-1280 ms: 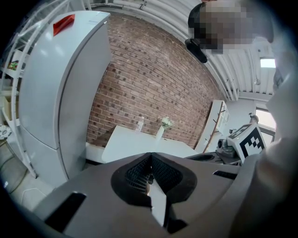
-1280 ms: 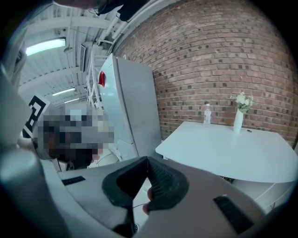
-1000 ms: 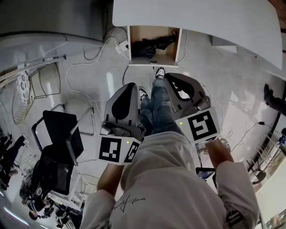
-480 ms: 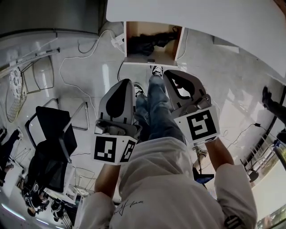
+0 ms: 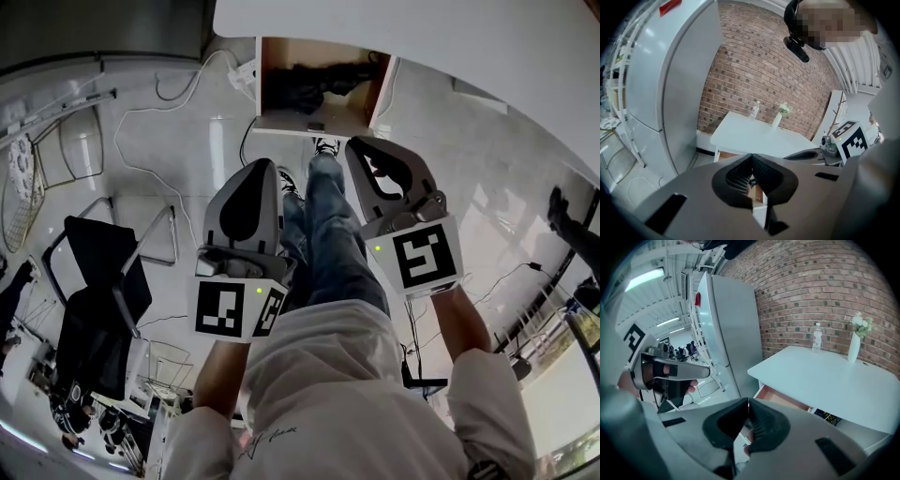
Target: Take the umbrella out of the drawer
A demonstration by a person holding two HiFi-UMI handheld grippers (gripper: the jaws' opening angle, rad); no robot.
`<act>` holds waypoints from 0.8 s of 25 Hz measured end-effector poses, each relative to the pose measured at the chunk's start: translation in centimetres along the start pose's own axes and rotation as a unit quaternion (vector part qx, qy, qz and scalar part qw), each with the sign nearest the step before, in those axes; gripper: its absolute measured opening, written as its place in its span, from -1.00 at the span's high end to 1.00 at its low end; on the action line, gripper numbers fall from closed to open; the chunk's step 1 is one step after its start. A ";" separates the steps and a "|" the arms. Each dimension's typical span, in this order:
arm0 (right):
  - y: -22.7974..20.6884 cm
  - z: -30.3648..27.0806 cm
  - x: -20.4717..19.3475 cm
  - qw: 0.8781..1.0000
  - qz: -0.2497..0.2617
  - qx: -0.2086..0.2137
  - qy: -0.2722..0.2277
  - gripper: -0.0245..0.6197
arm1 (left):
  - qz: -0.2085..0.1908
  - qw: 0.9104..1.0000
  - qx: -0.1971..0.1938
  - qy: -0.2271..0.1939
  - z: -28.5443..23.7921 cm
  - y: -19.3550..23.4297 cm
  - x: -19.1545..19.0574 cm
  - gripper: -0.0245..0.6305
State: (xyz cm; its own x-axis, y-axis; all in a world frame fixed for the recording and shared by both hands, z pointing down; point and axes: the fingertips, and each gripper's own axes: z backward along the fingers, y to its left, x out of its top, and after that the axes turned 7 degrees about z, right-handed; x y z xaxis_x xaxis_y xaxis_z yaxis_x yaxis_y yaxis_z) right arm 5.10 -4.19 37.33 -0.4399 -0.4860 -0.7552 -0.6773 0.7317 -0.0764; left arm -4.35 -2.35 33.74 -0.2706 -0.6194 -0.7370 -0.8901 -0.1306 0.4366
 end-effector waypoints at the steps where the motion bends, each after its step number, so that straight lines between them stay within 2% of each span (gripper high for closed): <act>1: -0.1 -0.3 -0.3 1.000 0.003 0.002 0.002 0.87 | 0.000 1.000 0.002 0.002 -0.3 0.2 -0.3 0.87; 11: -1.1 -4.1 -3.2 0.999 0.027 0.012 0.030 0.87 | 0.007 1.000 0.015 0.014 -3.0 1.8 -2.4 0.87; 20: -1.8 -7.8 -6.0 0.996 0.073 0.017 0.056 0.83 | 0.021 0.999 0.023 0.020 -4.4 3.3 -4.0 0.87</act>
State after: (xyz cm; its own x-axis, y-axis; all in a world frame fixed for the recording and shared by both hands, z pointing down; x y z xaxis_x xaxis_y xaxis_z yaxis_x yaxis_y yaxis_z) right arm 4.38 -6.32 47.04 -0.5970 -0.4216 -0.6825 -0.5819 0.8133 0.0067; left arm -4.63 -3.72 40.44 -0.2942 -0.6547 -0.6963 -0.8943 -0.0684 0.4422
